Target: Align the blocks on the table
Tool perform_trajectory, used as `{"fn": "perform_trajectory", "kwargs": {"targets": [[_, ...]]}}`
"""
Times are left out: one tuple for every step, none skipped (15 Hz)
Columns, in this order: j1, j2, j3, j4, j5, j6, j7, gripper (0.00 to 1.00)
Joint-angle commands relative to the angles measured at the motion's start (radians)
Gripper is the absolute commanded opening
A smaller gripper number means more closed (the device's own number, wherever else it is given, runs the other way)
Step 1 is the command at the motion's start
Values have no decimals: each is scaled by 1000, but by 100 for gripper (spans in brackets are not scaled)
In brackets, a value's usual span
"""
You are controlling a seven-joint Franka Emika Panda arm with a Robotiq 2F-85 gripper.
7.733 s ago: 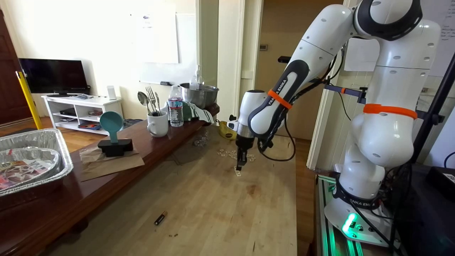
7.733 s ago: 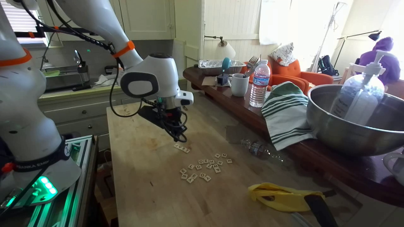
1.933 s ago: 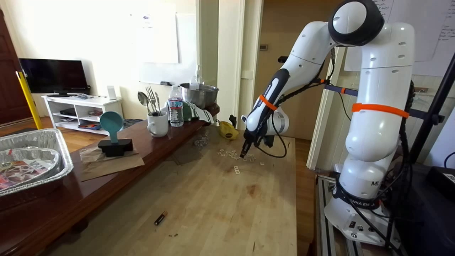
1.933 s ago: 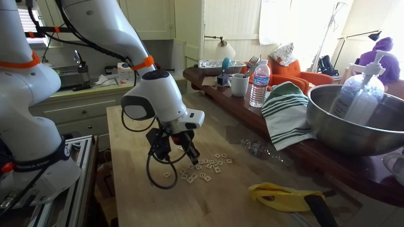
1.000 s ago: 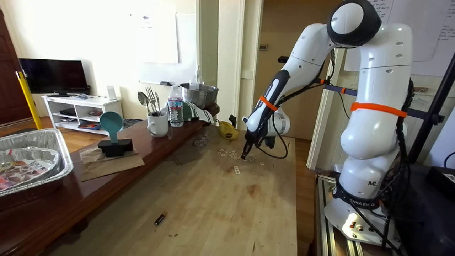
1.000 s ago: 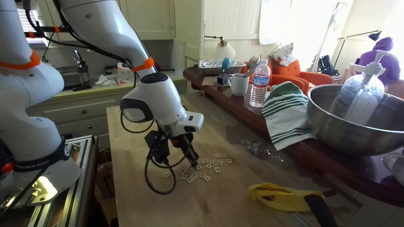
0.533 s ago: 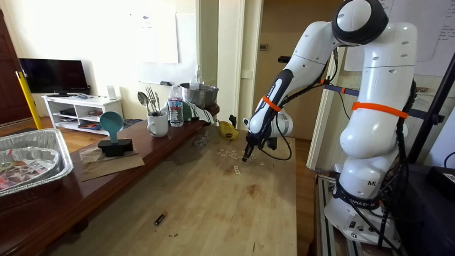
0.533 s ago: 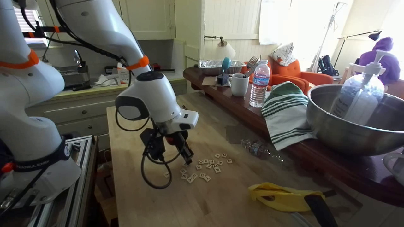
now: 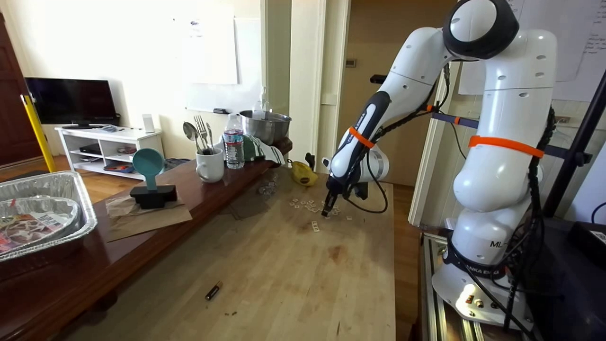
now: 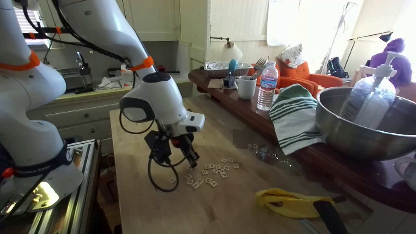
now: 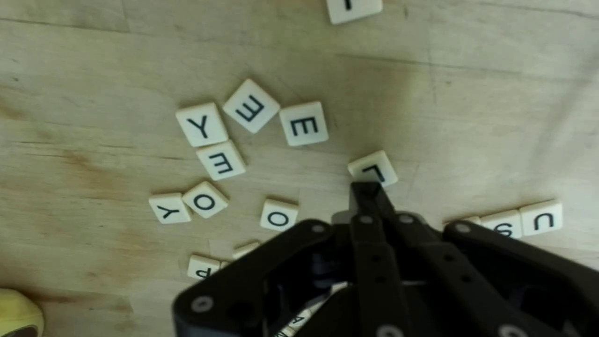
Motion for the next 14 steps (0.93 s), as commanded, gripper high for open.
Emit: {"fn": "perform_trajectory", "kwargs": {"targets": [[20,26,28,-26,28,-92,2,0],[38,36,5,-8,14,-111,8,0],[40,22,12,-19,14,-124,15,0],[45,11,14,-26,13,-137,23,0],[54,10,9,-26,6,-145,34,0],[59,10,8,-23,4,-155,40,0],[65,16,5,-12,2,-165,47,0],[66,6,20,-21,18,-171,47,0],[69,2,26,-24,24,-175,49,0],[76,6,22,-18,16,-181,61,0],[84,10,16,-12,6,-187,72,0],[89,8,16,-12,4,-195,77,0],[93,1,18,-18,3,-201,83,0],[97,-4,20,-22,5,-210,85,0]]}}
